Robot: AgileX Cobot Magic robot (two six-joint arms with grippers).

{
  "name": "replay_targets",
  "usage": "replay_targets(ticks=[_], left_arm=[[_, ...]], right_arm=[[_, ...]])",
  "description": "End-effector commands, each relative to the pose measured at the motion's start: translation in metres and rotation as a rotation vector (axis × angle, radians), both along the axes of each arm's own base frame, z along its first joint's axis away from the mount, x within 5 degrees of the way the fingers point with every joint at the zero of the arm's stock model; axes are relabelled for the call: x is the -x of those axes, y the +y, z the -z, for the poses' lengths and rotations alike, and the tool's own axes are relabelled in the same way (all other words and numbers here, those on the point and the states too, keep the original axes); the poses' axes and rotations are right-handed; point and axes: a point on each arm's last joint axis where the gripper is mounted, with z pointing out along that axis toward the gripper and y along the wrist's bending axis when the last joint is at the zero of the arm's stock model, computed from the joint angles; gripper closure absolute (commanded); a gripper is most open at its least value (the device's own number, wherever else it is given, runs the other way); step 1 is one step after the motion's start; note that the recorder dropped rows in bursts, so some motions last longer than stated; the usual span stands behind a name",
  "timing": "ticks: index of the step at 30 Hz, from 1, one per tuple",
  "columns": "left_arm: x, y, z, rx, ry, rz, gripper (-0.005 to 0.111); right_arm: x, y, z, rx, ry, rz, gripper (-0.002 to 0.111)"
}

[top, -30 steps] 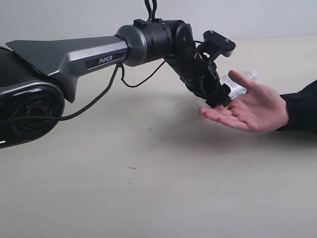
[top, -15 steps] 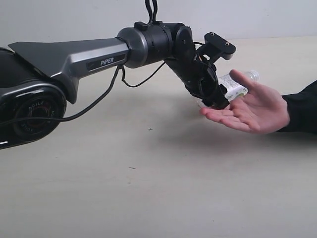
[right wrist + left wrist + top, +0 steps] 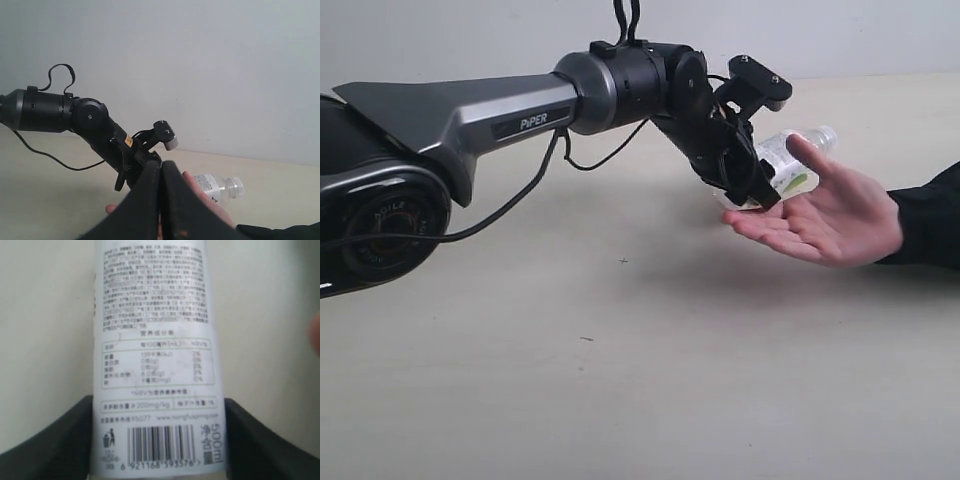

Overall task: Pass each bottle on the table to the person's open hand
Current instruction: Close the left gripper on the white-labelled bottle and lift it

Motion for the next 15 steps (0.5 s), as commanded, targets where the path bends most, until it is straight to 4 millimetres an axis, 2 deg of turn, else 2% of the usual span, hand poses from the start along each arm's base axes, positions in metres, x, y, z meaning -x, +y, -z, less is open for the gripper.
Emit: replay_targets(ticks=[1,15], left_arm=[[-0.009,0.012,-0.031,0.057,-0.040,-0.057,0.107],[-0.003,0.010,-0.057,0.115,-0.015,-0.105,0.107]], right_arm=[[0.000,0.000,0.001,-0.002,-0.004,-0.001,0.108],[0.000,0.000,0.001,-0.002,-0.004,-0.001,0.108]])
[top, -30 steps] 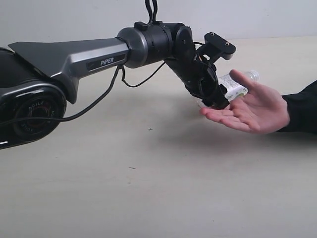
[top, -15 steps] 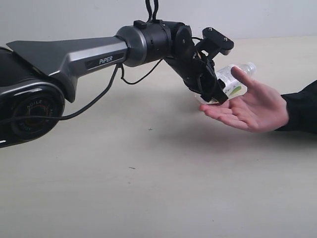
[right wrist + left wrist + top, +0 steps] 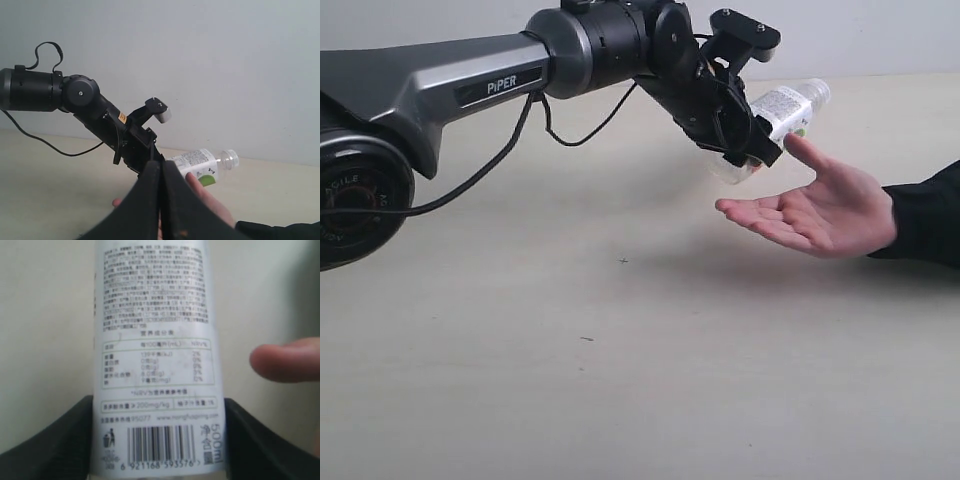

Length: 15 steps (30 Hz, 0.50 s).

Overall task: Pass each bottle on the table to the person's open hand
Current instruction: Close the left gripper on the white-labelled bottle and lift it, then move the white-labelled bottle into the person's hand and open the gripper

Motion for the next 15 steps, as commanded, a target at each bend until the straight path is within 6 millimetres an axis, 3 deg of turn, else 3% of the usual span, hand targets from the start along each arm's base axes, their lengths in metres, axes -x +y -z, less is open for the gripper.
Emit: replay_targets(ticks=[1,15], left_arm=[[0.006,-0.003,-0.022,0.043,-0.003,-0.014,0.107],[0.028,-0.012,-0.058,0.050,0.024,0.022,0.107]], right_arm=[[0.000,0.000,0.001,-0.002,-0.004,-0.001,0.108],[0.000,0.000,0.001,-0.002,-0.004,-0.001,0.108]])
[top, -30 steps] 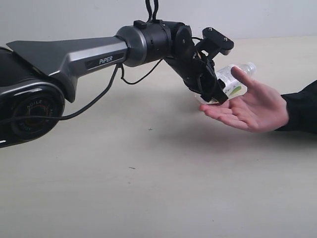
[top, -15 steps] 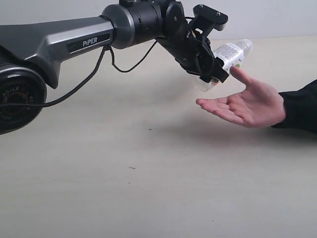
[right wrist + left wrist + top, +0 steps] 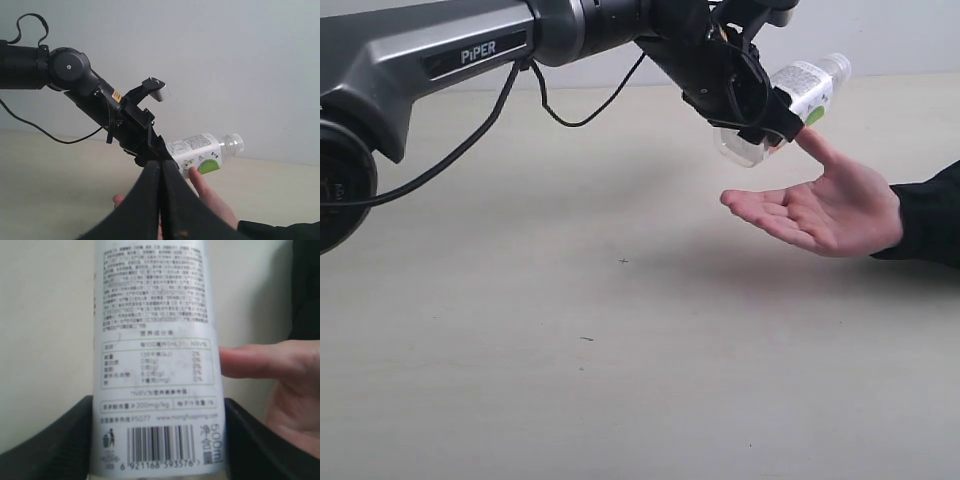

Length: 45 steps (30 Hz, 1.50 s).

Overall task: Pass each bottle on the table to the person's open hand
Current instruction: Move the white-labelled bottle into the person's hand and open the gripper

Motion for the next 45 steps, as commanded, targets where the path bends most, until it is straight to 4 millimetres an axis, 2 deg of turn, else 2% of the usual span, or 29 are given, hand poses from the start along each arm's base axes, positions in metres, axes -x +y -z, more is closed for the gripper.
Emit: replay_targets(ticks=[1,7,14,22,28,36,40,45], left_arm=[[0.010,-0.002,-0.019,0.020,0.013,0.008,0.107],[0.017,0.004,-0.031,0.048,-0.009,-0.019,0.107],[0.028,0.014,-0.031,0.100,-0.021,-0.076,0.107],[0.052,0.020,-0.036,0.179,-0.031,-0.124,0.107],[0.076,0.009,-0.043,0.278,-0.003,-0.188,0.107],[0.117,-0.020,-0.055,0.391,0.080,-0.268,0.107],[0.128,-0.025,-0.054,0.345,0.096,-0.328,0.107],[0.143,-0.017,-0.043,0.127,0.051,-0.527,0.107]], right_arm=[[0.000,0.000,0.001,-0.002,-0.004,-0.001,0.108],[0.000,0.000,0.001,-0.002,-0.004,-0.001,0.108],[0.000,0.000,0.001,-0.002,-0.004,-0.001,0.108],[0.000,0.000,0.001,-0.002,-0.004,-0.001,0.108],[0.000,0.000,0.001,-0.002,-0.004,-0.001,0.108],[0.000,0.000,0.001,-0.002,-0.004,-0.001,0.108],[0.000,0.000,0.001,-0.002,-0.004,-0.001,0.108],[0.000,0.000,0.001,-0.002,-0.004,-0.001,0.108]])
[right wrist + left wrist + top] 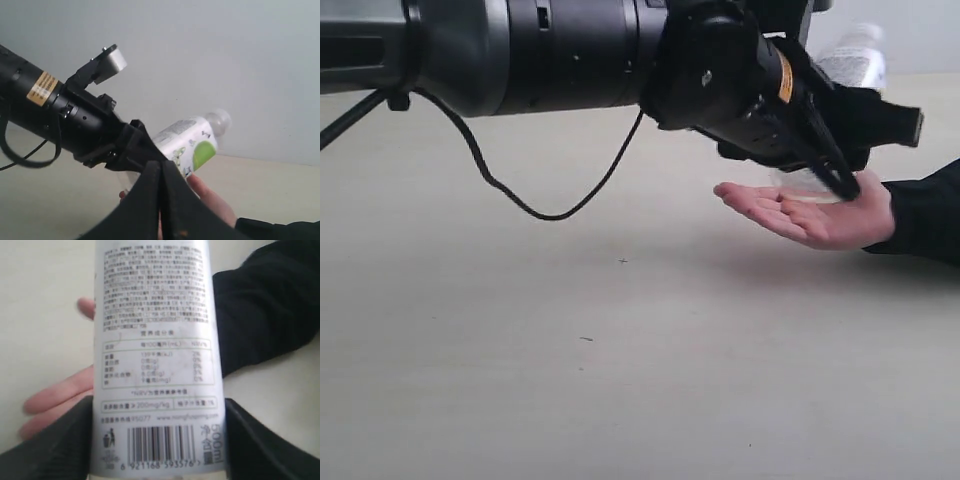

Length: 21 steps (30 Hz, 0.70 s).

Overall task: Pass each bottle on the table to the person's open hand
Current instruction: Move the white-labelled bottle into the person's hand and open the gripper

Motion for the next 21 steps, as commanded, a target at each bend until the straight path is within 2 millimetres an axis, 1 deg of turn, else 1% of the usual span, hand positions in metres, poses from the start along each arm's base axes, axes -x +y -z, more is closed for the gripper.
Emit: replay_targets(ticks=[1,3,7,10,13,17,21], left_arm=[[0.016,0.006,0.002,-0.187,-0.028,-0.187,0.107],[0.029,0.000,0.000,-0.205,-0.070,-0.260,0.107],[0.049,-0.017,-0.008,-0.078,-0.131,-0.349,0.107],[0.056,-0.023,-0.012,0.008,-0.156,-0.401,0.107],[0.059,-0.025,-0.011,0.028,-0.156,-0.442,0.107],[0.058,-0.027,0.003,0.016,-0.136,-0.496,0.107],[0.055,-0.037,0.020,0.078,-0.114,-0.501,0.107]], right_arm=[[0.000,0.000,0.001,-0.002,-0.004,-0.001,0.108],[0.000,0.000,0.001,-0.002,-0.004,-0.001,0.108],[0.000,0.000,0.001,-0.002,-0.004,-0.001,0.108],[0.000,0.000,0.001,-0.002,-0.004,-0.001,0.108],[0.000,0.000,0.001,-0.002,-0.004,-0.001,0.108],[0.000,0.000,0.001,-0.002,-0.004,-0.001,0.108],[0.000,0.000,0.001,-0.002,-0.004,-0.001,0.108]])
